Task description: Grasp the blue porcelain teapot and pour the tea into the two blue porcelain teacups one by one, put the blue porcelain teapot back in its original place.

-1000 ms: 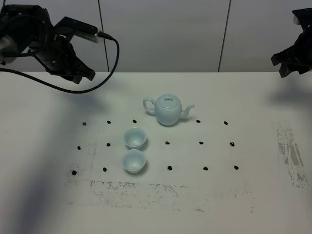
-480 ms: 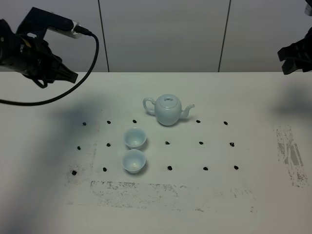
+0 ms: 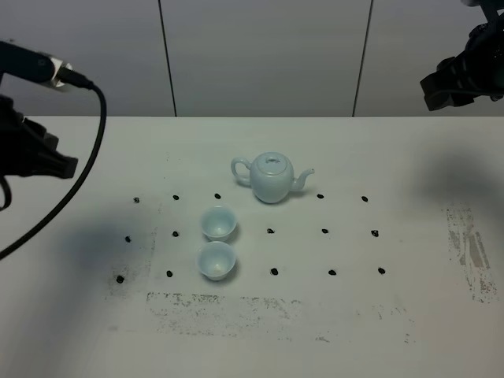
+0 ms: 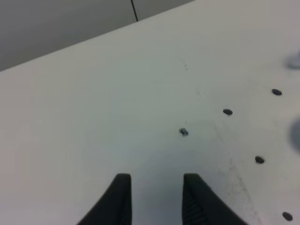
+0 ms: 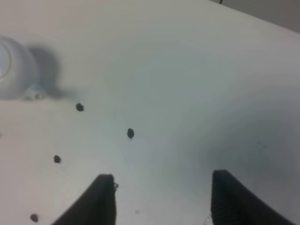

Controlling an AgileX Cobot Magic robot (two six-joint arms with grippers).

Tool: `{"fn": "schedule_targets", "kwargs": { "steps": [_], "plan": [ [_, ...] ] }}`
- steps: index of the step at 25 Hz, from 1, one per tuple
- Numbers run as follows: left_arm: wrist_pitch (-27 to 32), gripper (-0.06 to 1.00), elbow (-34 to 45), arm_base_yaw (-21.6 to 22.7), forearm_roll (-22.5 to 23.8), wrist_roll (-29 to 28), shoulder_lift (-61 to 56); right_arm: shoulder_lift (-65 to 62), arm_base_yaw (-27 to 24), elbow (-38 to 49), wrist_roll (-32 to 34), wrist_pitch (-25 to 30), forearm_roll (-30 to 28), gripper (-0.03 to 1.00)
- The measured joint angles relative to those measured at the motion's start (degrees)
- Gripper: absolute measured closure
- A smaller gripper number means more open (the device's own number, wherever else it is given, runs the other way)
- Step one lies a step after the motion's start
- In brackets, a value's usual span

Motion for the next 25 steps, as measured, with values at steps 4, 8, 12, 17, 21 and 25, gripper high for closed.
{"fn": "schedule_targets", "kwargs": {
  "steps": [4,8,12,17,21,25],
  "plan": [
    [4.49,0.65,6.44,0.0,0.0,-0.36,-10.14,0.0,1.09,0.11,-0.79,0.07,0.0,0.53],
    [13.29,0.65,9.92,0.0,0.0,-3.44,-20.52,0.0,1.39,0.17,-1.54,0.07,0.26,0.53],
    [20.27,0.65,12.36,0.0,0.05,-6.06,-31.19,0.0,1.39,0.21,-2.37,-0.44,0.66,0.53],
    [30.48,0.65,16.07,0.0,0.05,-9.62,-42.27,0.0,1.39,0.21,-3.21,-0.84,1.43,0.53],
    [35.23,0.65,23.73,0.0,0.05,-11.91,-50.08,0.0,1.39,0.21,-3.92,-1.7,1.69,0.53],
    [36.83,0.65,29.87,0.0,0.05,-13.69,-57.47,0.0,1.39,0.21,-4.85,-2.19,2.44,0.53]
  ]
}}
